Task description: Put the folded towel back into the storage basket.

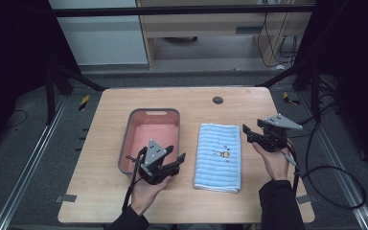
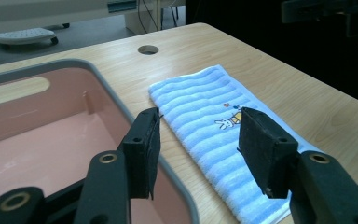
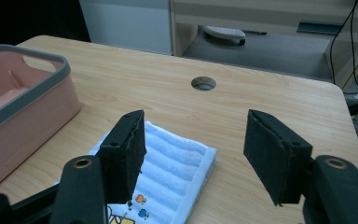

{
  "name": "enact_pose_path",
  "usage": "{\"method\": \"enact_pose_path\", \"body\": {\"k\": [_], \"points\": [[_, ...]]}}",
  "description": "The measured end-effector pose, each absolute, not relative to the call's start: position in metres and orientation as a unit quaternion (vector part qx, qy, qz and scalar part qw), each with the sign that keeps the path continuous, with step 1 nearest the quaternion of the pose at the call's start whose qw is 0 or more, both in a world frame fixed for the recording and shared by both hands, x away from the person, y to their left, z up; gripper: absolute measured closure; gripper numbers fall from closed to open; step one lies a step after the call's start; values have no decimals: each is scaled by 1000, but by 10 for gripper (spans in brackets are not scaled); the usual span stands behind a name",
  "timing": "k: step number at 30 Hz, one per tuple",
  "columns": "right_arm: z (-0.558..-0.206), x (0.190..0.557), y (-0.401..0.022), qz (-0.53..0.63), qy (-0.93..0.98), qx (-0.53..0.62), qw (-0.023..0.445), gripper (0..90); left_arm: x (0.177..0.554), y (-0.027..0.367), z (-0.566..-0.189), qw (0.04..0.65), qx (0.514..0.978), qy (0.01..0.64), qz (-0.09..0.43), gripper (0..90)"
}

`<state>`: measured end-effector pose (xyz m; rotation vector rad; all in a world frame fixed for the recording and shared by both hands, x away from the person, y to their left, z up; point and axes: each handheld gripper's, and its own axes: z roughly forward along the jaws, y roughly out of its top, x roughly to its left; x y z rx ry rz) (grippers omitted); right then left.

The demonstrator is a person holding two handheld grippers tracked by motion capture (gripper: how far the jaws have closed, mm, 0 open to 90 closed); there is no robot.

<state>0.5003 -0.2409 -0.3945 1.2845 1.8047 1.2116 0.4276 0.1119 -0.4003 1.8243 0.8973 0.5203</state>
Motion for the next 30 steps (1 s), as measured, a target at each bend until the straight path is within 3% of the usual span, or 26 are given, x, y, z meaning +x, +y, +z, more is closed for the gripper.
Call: {"method": "enact_pose_path", "body": {"k": [30], "points": [[-413, 535, -231, 447, 695, 488, 283, 405, 430, 53, -438, 456, 794, 347, 205, 547]]}}
